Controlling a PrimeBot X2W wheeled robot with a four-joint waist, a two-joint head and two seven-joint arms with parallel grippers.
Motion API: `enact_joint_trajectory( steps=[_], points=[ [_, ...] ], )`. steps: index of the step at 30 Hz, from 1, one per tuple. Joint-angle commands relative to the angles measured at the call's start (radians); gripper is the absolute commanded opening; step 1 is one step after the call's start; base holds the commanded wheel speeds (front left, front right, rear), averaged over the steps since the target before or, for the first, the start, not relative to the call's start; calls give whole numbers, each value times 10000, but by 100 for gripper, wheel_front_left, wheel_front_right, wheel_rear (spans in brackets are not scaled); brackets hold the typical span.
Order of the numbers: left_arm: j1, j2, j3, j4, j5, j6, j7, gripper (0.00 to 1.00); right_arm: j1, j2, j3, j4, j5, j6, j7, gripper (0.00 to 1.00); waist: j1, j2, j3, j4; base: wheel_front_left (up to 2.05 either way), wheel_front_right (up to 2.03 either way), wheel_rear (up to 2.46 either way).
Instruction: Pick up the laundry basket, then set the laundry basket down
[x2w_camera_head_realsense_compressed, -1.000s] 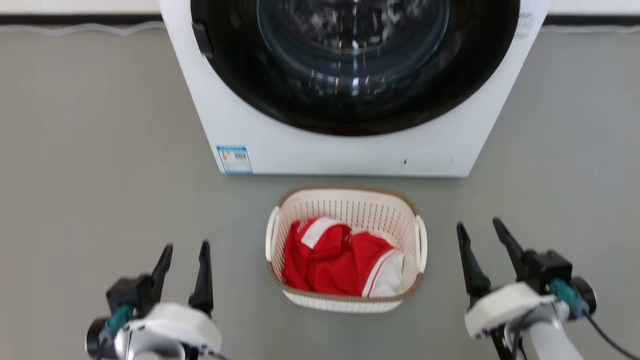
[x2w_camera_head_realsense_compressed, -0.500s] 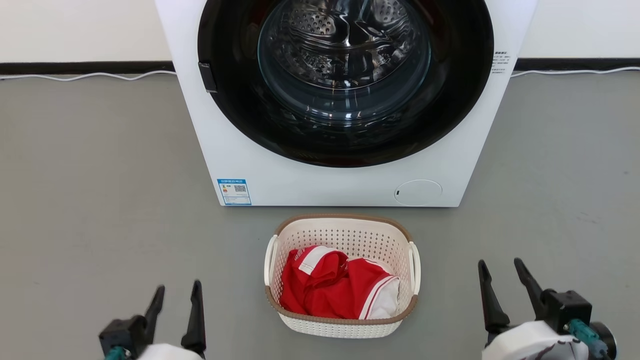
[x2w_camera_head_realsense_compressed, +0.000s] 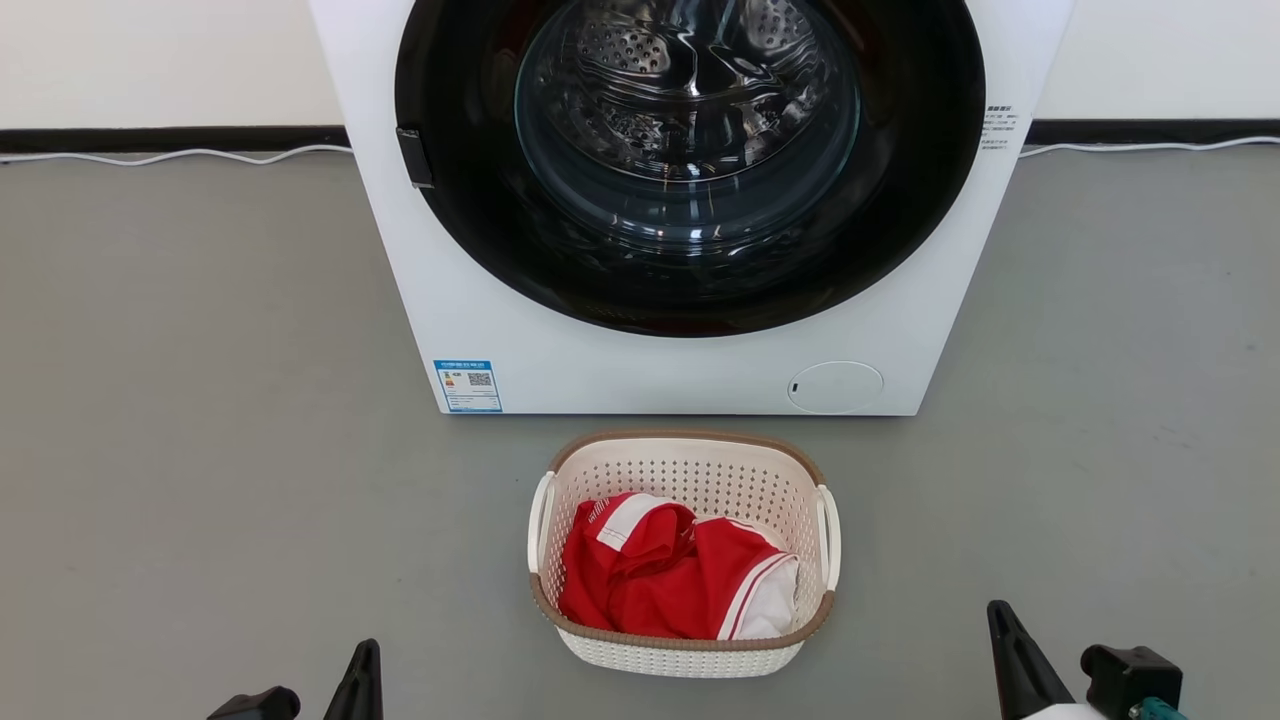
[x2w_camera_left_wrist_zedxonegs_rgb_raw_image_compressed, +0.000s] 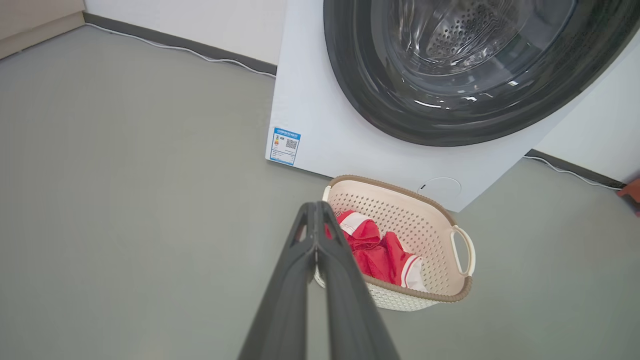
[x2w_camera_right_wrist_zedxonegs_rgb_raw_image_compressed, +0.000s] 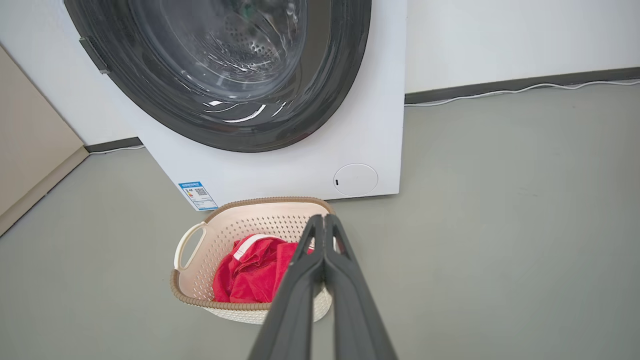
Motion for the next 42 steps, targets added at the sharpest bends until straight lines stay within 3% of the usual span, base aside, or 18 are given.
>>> enact_joint_trajectory(
  steps=[1, 42],
  points=[
    [-287, 22, 72, -292, -279, -44, 62, 0, -318, -43, -49, -271, 312, 5, 94, 0, 3, 0, 8, -3, 0, 0, 0],
    [-787, 96, 340, -824, -4921, -245, 1278, 0, -573, -65, -188, -1119, 5508, 29, 1297, 0, -5, 0, 8, -74, 0, 0, 0]
  ],
)
